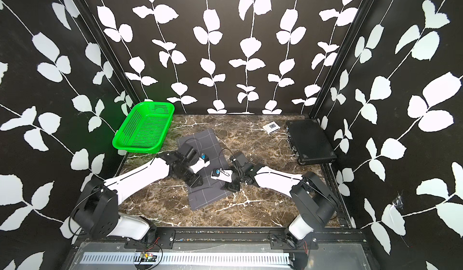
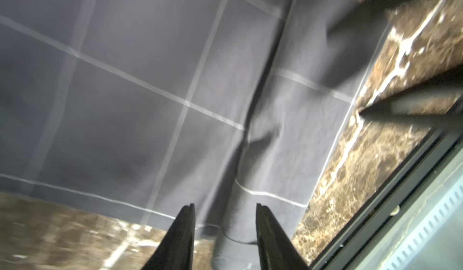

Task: Roll up the pillowcase
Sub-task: Roll the pillowcase at the center of the board.

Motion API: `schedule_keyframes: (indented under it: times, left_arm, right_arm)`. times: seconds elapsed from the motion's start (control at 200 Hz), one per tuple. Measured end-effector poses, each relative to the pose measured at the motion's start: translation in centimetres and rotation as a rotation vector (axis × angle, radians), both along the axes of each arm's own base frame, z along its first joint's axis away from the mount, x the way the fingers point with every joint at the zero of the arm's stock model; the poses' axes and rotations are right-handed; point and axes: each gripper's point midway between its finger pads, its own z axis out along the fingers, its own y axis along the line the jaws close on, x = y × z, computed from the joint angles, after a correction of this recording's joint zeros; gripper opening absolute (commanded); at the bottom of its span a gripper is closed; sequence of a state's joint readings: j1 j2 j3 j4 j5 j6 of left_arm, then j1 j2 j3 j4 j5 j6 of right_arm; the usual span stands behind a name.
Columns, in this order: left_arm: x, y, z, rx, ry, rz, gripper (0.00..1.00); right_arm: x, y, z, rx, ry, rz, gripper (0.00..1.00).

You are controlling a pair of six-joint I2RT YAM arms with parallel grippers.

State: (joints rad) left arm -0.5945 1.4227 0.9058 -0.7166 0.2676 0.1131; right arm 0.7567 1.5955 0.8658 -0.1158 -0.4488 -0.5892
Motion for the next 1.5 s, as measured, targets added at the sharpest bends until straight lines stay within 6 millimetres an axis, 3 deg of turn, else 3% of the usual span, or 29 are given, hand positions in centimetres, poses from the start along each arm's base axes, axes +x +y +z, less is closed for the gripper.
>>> schedule_keyframes:
  times: [0.195,0.495,0.735,0.99,1.115,1.27,1.38,1.5]
  left_arm:
    - [-0.7,0.4,-1.2,0.005,0.007,0.009,0.45]
    - [0.4,0.6,-2.9,0.062,-0.011,-0.032,0.45]
    - [0.3,1.7,-3.0,0.146,-0.046,-0.184,0.44]
    - [-0.5,1.4,-3.6,0.137,-0.023,-0.302,0.44]
    - [-0.9,1.6,-5.1,0.162,0.02,-0.345,0.43]
    - [-0.4,1.7,-5.4,0.184,0.003,-0.377,0.41]
    - [-0.2,1.7,-5.4,0.188,-0.004,-0.385,0.41]
    - [-0.2,1.7,-5.4,0.188,-0.009,-0.393,0.41]
  right_arm:
    - [2.5,-0.3,-2.4,-0.09,-0.003,-0.049,0.44]
    - [3.4,-0.9,-3.6,-0.155,-0.004,-0.077,0.23]
    - [3.9,-1.1,-4.2,-0.176,0.017,-0.128,0.19]
    - [4.2,-1.2,-4.3,-0.18,0.028,-0.18,0.2]
    - [4.2,-1.2,-4.3,-0.177,0.032,-0.191,0.21]
    - [4.3,-1.2,-3.9,-0.174,0.033,-0.204,0.22]
    - [4.1,-1.3,-2.7,-0.16,0.019,-0.196,0.31]
    - [2.9,-1.4,-0.3,-0.1,-0.027,-0.13,0.49]
